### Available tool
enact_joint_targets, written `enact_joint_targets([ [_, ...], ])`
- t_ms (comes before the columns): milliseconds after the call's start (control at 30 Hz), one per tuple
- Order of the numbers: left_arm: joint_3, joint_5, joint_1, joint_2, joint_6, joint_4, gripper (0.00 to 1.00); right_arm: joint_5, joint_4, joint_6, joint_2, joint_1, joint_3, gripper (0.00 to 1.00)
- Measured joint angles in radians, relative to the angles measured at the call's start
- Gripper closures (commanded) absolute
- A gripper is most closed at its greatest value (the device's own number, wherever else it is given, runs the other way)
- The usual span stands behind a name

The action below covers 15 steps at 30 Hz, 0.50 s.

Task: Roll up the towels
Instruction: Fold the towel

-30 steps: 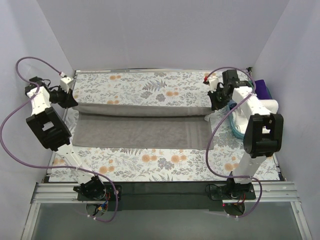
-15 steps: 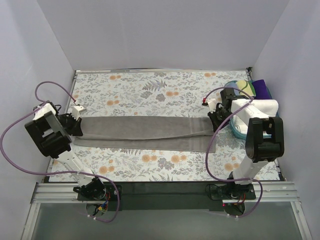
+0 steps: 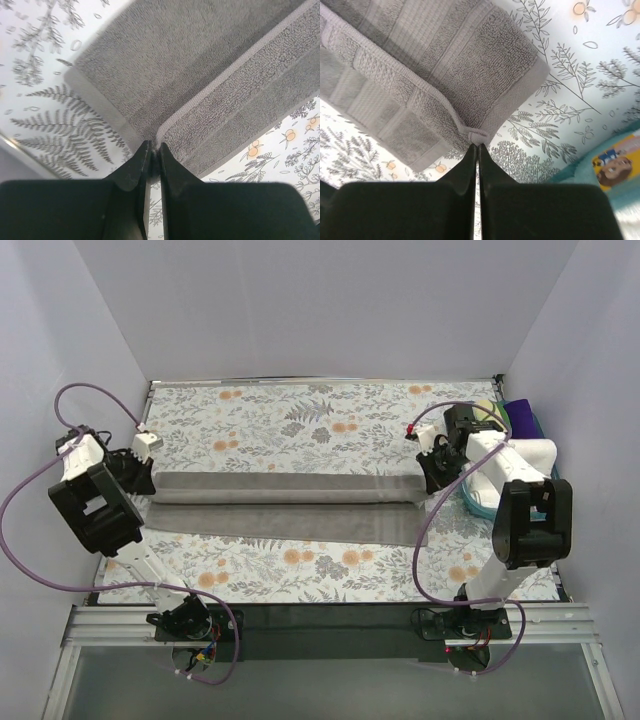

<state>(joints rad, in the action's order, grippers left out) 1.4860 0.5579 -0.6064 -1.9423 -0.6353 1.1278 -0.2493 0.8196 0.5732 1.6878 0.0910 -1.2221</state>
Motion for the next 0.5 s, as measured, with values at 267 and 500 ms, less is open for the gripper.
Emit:
enact_joint_targets([
  [267,0.092,0.007,-0.008,0.002,-0.036,0.085,1.00,-0.043,0.060,0.008,-0.145,0.004,0.027,0.99],
  [500,0.058,-0.013,-0.030,0.002,-0.067,0.093,1.00,-0.064,0.067,0.007,-0.182,0.069,0.249,0.99],
])
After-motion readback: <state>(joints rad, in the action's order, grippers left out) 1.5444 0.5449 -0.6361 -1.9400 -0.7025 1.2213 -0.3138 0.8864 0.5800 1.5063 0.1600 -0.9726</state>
